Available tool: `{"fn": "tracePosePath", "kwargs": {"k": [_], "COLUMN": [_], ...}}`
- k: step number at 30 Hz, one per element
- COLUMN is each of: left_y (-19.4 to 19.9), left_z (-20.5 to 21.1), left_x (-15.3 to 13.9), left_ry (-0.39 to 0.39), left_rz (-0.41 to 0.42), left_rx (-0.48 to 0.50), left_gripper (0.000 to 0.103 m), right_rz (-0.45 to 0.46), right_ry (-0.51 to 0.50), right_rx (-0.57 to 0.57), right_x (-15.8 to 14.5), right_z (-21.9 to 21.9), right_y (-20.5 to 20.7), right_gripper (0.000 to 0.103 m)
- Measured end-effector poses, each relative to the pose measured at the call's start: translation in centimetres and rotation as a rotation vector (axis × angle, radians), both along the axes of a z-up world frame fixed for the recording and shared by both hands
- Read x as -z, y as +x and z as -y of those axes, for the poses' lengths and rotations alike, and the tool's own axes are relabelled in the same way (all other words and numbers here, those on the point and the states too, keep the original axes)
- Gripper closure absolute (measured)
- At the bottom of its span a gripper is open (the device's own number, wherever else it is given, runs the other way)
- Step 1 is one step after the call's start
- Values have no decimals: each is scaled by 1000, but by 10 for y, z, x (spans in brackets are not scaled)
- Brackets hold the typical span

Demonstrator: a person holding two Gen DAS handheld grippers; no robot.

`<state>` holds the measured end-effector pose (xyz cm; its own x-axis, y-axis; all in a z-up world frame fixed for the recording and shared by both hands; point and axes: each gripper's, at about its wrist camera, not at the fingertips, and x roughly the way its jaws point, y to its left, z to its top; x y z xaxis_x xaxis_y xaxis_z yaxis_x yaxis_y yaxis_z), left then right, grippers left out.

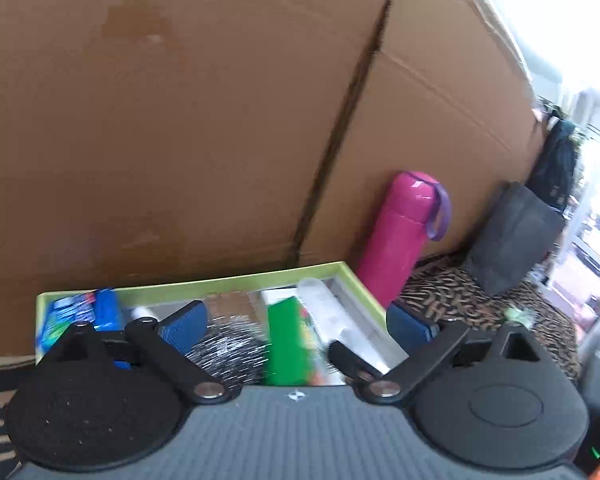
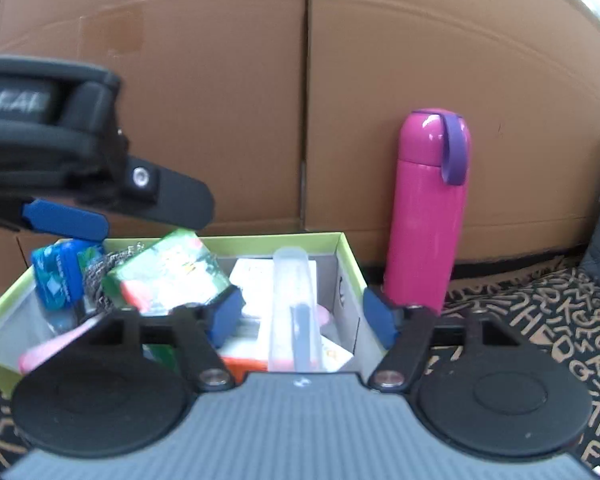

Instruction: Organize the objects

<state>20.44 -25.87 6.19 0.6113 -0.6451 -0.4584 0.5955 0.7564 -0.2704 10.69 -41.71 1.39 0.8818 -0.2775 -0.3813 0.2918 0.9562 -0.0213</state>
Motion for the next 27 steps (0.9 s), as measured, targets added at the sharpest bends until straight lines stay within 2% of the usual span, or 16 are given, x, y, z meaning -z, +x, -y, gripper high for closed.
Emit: {"fn": "tracePosePath", "kwargs": {"k": [4, 8, 15, 19, 23, 27], "left_y": [-15, -43, -101, -121, -139, -159], "left_z": [-15, -38, -84, -99, -118, -131], "left_x": [3, -1, -5, 5, 19, 28], "left_ry": [-1, -28, -33, 57, 44, 95], "left_rz": [27, 85, 143, 60, -22, 9], "left_rx": [-6, -15, -61, -84, -97, -150], "left_gripper": [4, 3, 0, 0, 0, 0], "right_rz": [64, 116, 104, 98, 59, 17], "right_ry": [-54, -67, 8, 44, 41, 46], "right_rx": [4, -5, -35, -22, -17, -26], "right_x": [2, -6, -31, -34, -29, -22], "right_z": [-17, -29, -56, -75, -94, -108], "right_y": [-31, -60, -104, -135, -159, -176], "right_gripper": [0, 0, 0, 0, 0, 0]}}
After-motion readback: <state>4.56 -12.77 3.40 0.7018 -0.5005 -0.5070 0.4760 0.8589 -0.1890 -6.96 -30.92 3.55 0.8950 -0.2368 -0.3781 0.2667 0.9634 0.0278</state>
